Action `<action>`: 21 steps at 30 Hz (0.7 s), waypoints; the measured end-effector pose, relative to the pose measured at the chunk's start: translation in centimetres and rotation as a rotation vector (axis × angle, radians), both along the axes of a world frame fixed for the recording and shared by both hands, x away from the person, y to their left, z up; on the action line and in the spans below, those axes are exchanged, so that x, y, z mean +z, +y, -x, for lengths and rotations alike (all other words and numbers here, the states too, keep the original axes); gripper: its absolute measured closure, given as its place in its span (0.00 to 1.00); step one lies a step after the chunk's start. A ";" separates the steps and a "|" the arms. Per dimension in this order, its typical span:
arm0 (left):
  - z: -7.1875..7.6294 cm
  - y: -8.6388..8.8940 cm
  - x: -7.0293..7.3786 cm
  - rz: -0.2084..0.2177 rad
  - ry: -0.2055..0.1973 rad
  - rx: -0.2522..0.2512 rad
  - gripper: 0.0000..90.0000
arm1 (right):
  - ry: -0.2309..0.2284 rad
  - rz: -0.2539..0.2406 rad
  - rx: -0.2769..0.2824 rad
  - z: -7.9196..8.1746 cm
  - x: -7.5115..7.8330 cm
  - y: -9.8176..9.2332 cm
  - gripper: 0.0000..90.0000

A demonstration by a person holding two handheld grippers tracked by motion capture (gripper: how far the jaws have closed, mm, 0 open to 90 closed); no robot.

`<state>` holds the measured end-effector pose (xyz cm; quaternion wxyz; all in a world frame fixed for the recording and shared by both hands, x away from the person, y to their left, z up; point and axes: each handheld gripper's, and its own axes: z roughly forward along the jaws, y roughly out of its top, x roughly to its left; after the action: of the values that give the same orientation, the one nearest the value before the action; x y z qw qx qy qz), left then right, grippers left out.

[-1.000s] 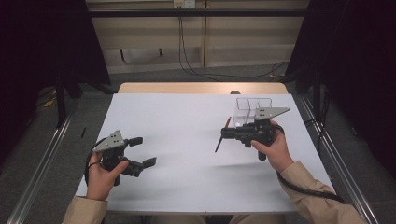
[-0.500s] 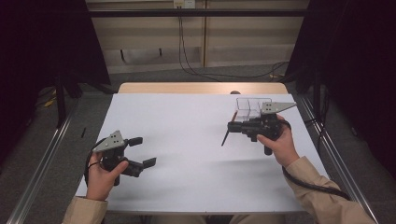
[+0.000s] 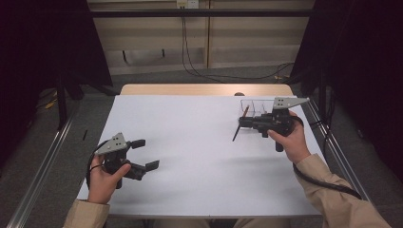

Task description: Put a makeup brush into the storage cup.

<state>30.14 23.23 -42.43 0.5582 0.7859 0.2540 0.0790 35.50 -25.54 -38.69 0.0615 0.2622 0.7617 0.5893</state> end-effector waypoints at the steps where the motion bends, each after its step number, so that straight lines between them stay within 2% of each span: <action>1: 0.0 0.0 0.0 0.003 -0.001 0.003 0.00 | 0.000 0.003 -0.002 -0.1 0.0 -0.1 0.94; 2: 0.0 0.0 0.0 -0.006 -0.006 0.001 0.00 | 0.000 0.005 -0.005 -0.1 0.0 -0.2 0.94; 21: -0.1 -0.1 -0.1 -0.002 -0.004 -0.001 0.00 | -0.001 0.034 -0.071 -1.1 0.9 -2.5 0.94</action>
<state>30.19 23.16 -42.50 0.5579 0.7865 0.2525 0.0809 36.57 -28.01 -37.82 0.0871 0.2875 0.7618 0.5740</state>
